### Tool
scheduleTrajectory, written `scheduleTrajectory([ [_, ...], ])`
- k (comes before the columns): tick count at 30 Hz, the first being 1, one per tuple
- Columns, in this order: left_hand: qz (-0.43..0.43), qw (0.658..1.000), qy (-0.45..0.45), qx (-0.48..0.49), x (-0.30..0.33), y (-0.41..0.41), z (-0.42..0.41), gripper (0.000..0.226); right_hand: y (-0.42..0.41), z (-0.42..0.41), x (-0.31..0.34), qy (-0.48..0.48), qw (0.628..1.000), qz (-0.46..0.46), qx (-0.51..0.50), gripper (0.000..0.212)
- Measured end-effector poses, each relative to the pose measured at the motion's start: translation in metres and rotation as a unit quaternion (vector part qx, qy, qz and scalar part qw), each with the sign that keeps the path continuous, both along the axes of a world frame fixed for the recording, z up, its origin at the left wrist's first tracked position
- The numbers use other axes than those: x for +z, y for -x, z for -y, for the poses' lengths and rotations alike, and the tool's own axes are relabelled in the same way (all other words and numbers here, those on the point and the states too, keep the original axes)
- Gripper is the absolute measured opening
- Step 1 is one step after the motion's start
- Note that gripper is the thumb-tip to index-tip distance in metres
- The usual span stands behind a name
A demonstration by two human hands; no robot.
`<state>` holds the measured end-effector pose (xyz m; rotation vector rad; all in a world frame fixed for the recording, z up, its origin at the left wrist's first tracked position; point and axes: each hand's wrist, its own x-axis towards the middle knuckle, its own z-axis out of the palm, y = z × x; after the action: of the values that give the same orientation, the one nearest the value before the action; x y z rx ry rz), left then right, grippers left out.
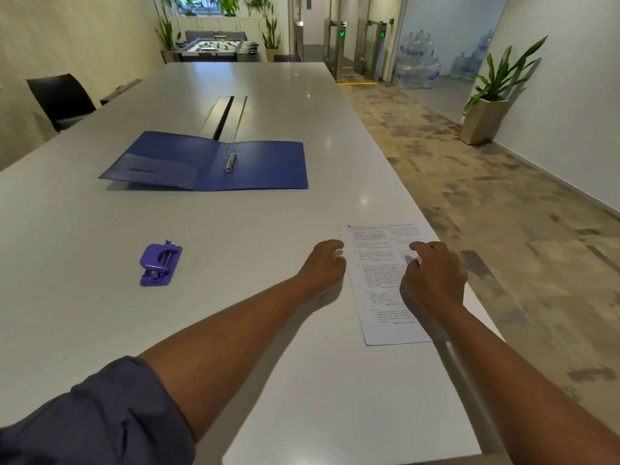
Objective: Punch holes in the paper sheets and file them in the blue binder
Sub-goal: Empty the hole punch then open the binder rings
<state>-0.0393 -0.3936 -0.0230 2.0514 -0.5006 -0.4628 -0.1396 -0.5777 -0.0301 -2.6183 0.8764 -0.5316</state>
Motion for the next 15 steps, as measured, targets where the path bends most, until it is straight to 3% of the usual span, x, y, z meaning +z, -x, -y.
scheduleTrajectory([
  [3, 0.012, 0.999, -0.018, 0.025, 0.002, 0.0, -0.026, 0.042, -0.018, -0.029, 0.004, -0.034, 0.998, 0.005, 0.046, 0.039],
  [7, 0.1, 0.991, -0.025, 0.08, 0.005, -0.011, -0.081, 0.036, -0.046, -0.081, 0.004, -0.074, 0.988, 0.014, 0.132, 0.036],
  [12, 0.234, 0.949, -0.083, 0.192, 0.012, -0.036, -0.157, 0.024, -0.078, -0.147, -0.001, -0.132, 0.96, 0.034, 0.246, 0.029],
  [15, 0.259, 0.924, -0.126, 0.252, 0.019, -0.052, -0.206, 0.021, -0.096, -0.192, 0.004, -0.159, 0.943, 0.021, 0.29, 0.028],
])
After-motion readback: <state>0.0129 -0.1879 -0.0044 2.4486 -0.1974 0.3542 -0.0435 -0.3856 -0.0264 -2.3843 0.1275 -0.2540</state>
